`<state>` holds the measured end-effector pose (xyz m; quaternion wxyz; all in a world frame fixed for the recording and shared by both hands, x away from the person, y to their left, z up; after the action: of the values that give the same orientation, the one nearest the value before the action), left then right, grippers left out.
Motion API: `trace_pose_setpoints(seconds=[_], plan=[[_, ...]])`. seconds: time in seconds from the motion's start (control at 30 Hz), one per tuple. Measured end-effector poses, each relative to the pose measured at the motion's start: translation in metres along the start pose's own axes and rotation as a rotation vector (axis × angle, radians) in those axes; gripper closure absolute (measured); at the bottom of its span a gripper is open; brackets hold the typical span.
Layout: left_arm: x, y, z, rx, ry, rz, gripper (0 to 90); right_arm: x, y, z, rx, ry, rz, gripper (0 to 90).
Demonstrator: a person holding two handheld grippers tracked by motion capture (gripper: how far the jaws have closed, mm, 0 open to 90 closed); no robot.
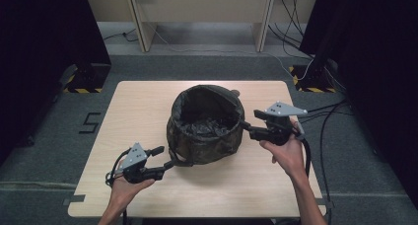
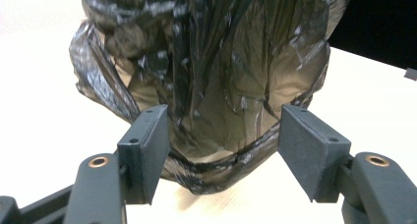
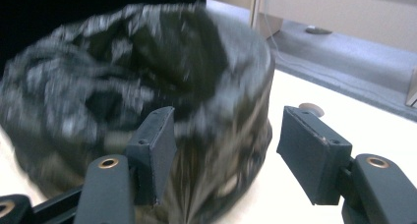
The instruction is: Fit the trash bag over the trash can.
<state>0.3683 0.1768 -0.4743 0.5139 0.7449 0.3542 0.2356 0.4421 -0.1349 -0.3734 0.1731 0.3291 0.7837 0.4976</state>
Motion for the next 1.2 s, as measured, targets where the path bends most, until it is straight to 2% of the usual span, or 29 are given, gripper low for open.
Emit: trace_pose_setpoints(seconds=[0.07,0.23,0.33,0.4,0.5,0.57,0.63,0.73,0.77,0.83,0.9,1.0,1.07,1.13,1.2], plan=[[-0.007,0.000,0.002,-0.005,-0.003,0.004,35.8,0.000,0.012,0.006,0.000,0.000,0.003,39.1],[-0.035,0.012,0.011,-0.018,-0.071,0.012,39.4,0.006,0.038,0.024,0.011,0.009,-0.027,41.0],[-0.049,0.017,0.020,-0.017,-0.085,0.018,39.5,0.011,0.050,0.032,0.015,0.012,-0.036,41.5],[-0.054,0.020,0.026,-0.014,-0.083,0.018,38.6,0.014,0.054,0.035,0.016,0.020,-0.038,41.6],[-0.059,0.025,0.037,-0.005,-0.042,0.044,38.2,0.016,0.058,0.038,0.018,0.023,-0.041,41.7],[-0.060,0.026,0.044,0.009,-0.018,0.070,39.1,0.016,0.059,0.040,0.019,0.023,-0.037,41.7],[-0.060,0.027,0.049,0.005,-0.008,0.098,46.1,0.016,0.059,0.042,0.025,0.024,-0.035,41.6],[-0.057,0.025,0.056,0.003,0.000,0.118,73.7,0.015,0.060,0.046,0.027,0.027,-0.023,41.6],[-0.056,0.021,0.057,0.014,0.007,0.127,78.5,0.014,0.060,0.047,0.031,0.025,-0.023,41.6],[-0.054,0.013,0.060,0.037,-0.006,0.123,87.3,0.011,0.059,0.050,0.038,0.019,-0.018,41.6],[-0.052,0.005,0.062,0.058,-0.011,0.121,89.5,0.007,0.058,0.054,0.046,0.011,-0.008,41.6],[-0.047,-0.006,0.064,0.091,0.003,0.149,89.8,0.004,0.057,0.058,0.057,0.009,0.002,41.7],[-0.043,-0.015,0.065,0.109,0.001,0.133,89.8,0.003,0.057,0.061,0.064,0.009,0.007,41.8],[-0.039,-0.023,0.065,0.133,0.015,0.146,89.7,0.002,0.058,0.064,0.071,0.014,0.009,41.9],[-0.036,-0.026,0.065,0.138,0.019,0.137,89.7,0.003,0.060,0.066,0.070,0.014,0.011,42.0]])
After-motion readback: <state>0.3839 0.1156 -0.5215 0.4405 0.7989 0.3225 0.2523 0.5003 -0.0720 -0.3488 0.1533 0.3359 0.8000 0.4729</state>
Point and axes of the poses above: each handheld gripper's, and its own axes: z roughly forward along the jaws, y roughly out of its top, x roughly to its left, the point moved 7 cm from there along z, roughly forward along the jaws, and after that the axes turned 7 degrees about y, right-handed, at the moved point
